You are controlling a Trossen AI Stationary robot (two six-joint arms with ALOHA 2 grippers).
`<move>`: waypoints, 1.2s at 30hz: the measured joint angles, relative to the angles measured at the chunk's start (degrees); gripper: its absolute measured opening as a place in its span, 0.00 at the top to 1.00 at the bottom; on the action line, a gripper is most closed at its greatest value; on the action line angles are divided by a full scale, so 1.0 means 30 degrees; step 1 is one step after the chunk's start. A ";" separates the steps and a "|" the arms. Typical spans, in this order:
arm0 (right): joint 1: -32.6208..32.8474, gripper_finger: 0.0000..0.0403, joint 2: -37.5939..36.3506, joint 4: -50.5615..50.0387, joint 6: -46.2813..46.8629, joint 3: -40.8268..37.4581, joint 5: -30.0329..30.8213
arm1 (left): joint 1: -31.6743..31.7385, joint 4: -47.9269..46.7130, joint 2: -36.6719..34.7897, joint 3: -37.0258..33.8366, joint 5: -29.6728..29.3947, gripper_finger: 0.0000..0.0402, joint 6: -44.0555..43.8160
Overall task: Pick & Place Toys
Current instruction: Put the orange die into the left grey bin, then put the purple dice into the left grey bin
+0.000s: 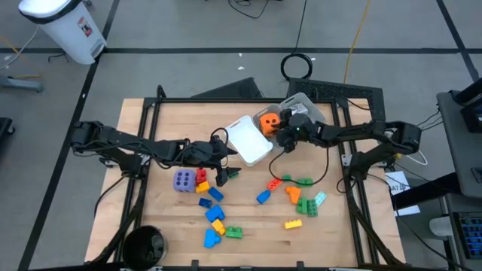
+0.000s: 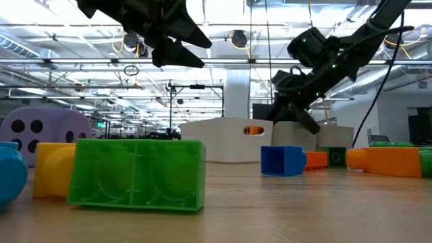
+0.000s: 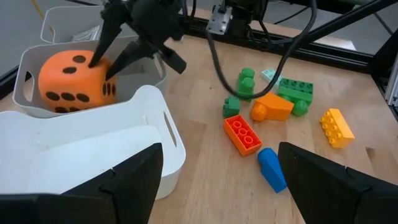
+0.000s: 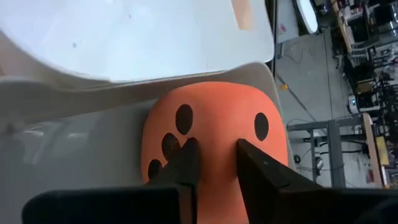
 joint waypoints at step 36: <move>0.6931 0.58 -0.4869 0.1095 0.7058 0.0015 0.2526 | -0.0290 -2.2560 -0.5647 0.1076 0.2072 0.19 -1.6867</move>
